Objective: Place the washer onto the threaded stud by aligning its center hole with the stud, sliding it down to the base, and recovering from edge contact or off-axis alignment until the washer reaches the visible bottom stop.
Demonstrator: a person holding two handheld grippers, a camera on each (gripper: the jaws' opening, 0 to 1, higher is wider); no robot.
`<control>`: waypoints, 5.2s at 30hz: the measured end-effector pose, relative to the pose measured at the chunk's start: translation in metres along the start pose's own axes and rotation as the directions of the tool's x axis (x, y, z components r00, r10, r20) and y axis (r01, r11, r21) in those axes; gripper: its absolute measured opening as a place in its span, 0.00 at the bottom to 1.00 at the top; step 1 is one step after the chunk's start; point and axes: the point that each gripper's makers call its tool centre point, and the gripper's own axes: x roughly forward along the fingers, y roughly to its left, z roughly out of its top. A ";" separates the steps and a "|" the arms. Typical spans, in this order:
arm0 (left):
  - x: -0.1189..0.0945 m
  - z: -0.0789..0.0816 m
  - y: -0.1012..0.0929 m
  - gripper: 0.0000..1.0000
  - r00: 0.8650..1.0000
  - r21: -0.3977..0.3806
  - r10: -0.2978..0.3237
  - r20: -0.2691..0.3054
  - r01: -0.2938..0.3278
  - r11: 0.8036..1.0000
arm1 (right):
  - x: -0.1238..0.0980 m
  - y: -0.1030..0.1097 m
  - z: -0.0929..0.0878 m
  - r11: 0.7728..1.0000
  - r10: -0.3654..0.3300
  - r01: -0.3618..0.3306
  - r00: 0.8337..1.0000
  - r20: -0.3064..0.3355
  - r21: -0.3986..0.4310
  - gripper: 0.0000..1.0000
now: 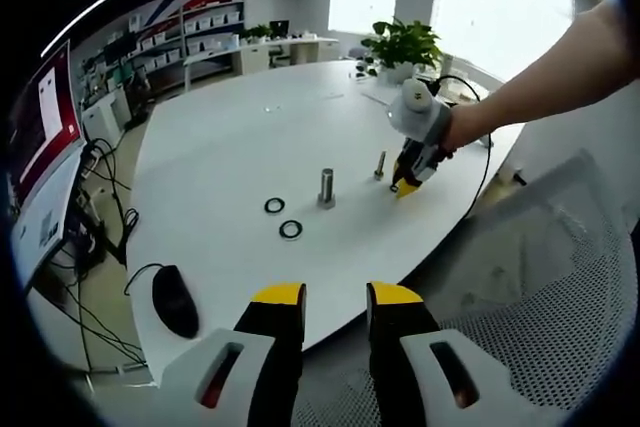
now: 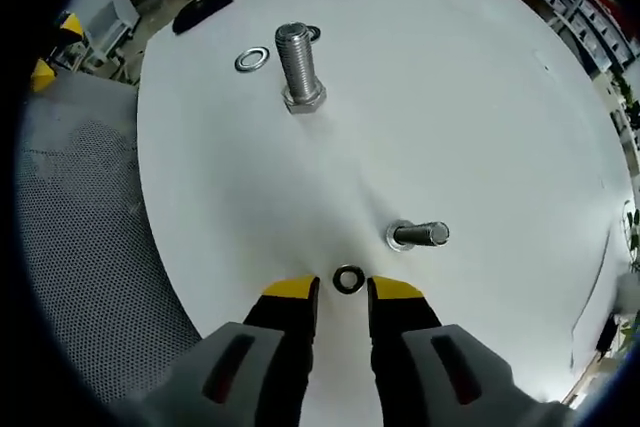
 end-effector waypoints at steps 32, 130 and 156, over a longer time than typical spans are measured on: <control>-0.001 0.002 0.000 0.22 1.000 0.000 0.001 0.010 -0.001 1.000 | 0.006 -0.007 0.001 0.998 -0.064 0.059 0.986 -0.154 -0.031 0.16; 0.001 -0.001 -0.002 0.22 1.000 0.009 -0.010 -0.006 0.010 1.000 | -0.043 -0.039 0.039 0.995 -0.103 0.102 0.985 0.136 0.015 0.14; 0.001 -0.002 -0.001 0.22 1.000 0.004 -0.005 -0.010 0.005 1.000 | -0.010 -0.038 0.030 0.997 -0.066 0.062 0.995 0.075 0.054 0.15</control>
